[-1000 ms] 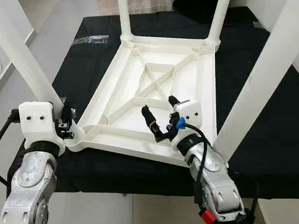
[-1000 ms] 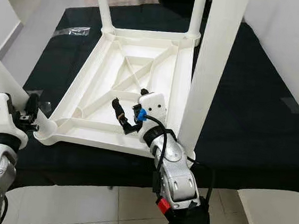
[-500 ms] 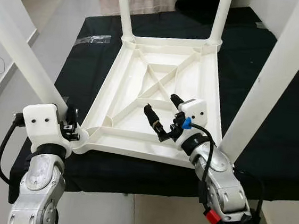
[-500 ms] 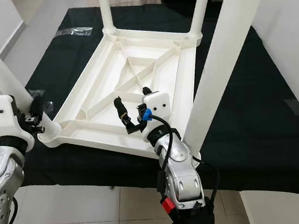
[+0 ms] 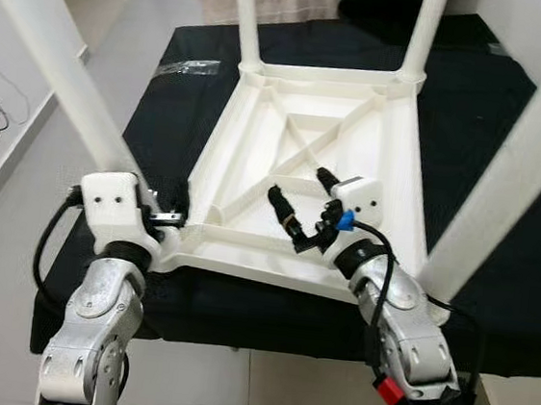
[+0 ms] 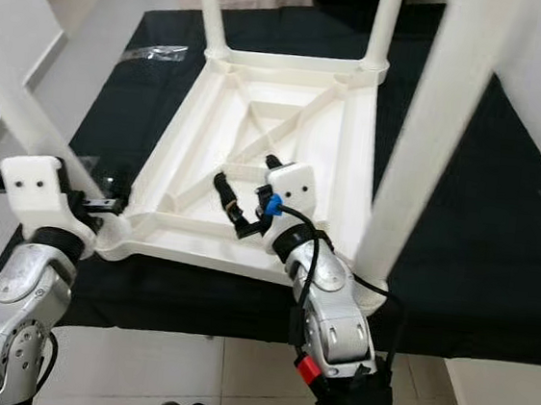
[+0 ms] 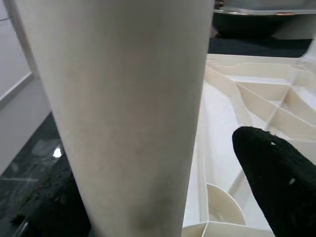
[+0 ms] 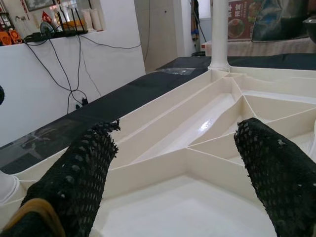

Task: Building children table

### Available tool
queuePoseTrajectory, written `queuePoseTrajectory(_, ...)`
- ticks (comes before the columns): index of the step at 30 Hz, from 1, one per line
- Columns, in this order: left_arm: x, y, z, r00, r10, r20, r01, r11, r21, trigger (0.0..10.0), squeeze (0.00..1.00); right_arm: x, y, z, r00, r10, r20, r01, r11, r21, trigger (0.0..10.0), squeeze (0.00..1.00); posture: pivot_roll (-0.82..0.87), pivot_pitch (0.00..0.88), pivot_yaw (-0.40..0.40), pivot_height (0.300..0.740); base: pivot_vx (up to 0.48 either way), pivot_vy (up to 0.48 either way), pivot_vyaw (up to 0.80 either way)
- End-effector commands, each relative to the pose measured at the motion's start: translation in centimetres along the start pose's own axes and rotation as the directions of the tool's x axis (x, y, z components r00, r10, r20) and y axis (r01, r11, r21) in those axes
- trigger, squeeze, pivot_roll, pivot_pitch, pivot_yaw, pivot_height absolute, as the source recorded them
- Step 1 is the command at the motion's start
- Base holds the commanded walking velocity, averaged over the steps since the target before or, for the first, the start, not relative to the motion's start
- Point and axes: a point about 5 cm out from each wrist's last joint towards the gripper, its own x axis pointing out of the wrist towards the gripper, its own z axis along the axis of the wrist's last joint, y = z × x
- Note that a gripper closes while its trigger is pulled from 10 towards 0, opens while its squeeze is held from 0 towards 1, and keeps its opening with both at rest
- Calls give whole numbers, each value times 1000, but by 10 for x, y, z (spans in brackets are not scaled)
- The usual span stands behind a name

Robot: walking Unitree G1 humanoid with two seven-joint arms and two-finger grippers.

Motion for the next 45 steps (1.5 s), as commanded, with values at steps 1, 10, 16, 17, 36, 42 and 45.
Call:
queuePoseTrajectory(1, -2, -15, 1, 989, -149, -4, 149, 988, -31, 10000, 1000, 0, 0, -2, 1000, -14, -20, 14, 1000, -11, 10000, 0, -36, 191, 111, 740, 0, 0, 0)
queuePoseTrajectory(10, -10, -18, 9, 882, -470, -42, 464, 880, -103, 10000, 1000, 6, -8, -3, 997, -64, -49, 60, 996, -68, 10000, 0, -30, 182, 98, 740, 0, 0, 0)
queuePoseTrajectory(16, -23, -25, 11, 791, -610, -55, 599, 789, -137, 10000, 820, 8, -9, -6, 994, -85, -72, 78, 993, -91, 10000, 0, -29, 178, 95, 740, 0, 0, 0)
queuePoseTrajectory(17, -23, -25, 11, 791, -610, -55, 599, 789, -137, 10000, 820, 8, -9, -6, 994, -85, -72, 78, 993, -91, 10000, 0, -29, 178, 95, 740, 0, 0, 0)
queuePoseTrajectory(36, -41, -9, 8, 714, -691, -109, 669, 720, -182, 10000, 0, 11, -14, -13, 984, -131, -124, 116, 986, -122, 10000, 0, -24, 191, 92, 740, 0, 0, 0)
queuePoseTrajectory(42, -39, 3, 4, 763, -635, -125, 615, 771, -165, 10000, 0, 11, -15, -14, 982, -139, -127, 123, 985, -125, 10000, 0, -20, 192, 95, 740, 0, 0, 0)
queuePoseTrajectory(45, -36, 23, -4, 843, -524, -120, 502, 847, -175, 10000, 0, 11, -17, -15, 979, -157, -132, 140, 981, -132, 10000, 0, -20, 192, 95, 740, 0, 0, 0)
